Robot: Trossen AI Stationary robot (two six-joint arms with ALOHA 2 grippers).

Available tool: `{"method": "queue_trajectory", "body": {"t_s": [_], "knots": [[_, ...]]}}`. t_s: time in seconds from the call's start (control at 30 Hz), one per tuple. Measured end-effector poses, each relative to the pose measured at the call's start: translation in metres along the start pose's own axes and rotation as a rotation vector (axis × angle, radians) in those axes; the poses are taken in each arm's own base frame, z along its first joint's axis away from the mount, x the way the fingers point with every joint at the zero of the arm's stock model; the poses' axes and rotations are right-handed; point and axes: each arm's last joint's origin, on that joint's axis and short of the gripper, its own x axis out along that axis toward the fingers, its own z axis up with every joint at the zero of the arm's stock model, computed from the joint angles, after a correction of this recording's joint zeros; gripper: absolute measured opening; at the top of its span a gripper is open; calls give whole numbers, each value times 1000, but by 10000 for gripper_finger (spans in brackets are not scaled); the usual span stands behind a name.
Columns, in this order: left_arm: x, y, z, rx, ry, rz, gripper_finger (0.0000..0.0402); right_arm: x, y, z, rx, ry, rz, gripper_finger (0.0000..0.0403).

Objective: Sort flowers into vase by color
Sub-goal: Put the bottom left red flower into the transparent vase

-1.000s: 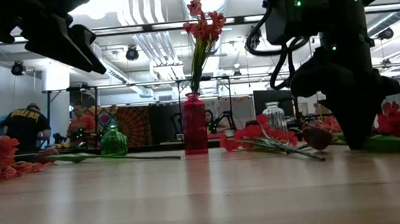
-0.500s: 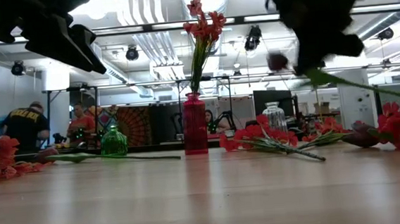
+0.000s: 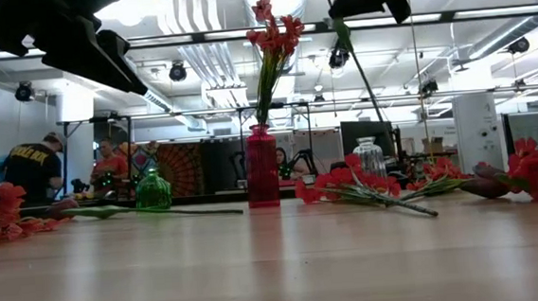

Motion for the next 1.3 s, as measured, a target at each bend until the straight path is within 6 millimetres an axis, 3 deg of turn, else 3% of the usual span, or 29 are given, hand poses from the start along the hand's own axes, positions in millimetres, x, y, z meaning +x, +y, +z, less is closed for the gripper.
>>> {"method": "queue_trajectory", "body": {"t_s": [0.33, 0.7, 0.87, 1.17, 1.3], "knots": [[0, 1, 1, -35, -15, 39, 194, 3, -42, 26, -49, -188, 51, 12], [0, 4, 4, -134, -62, 161, 194, 18, -84, 24, -88, -347, 134, 12], [-1, 5, 6, -151, -85, 194, 194, 18, -99, 23, -94, -357, 83, 12], [-1, 5, 6, -200, -88, 192, 194, -12, -124, 36, -87, -447, -18, 12], [-1, 5, 6, -182, -89, 200, 194, -24, -132, 34, -68, -411, -58, 12]]}}
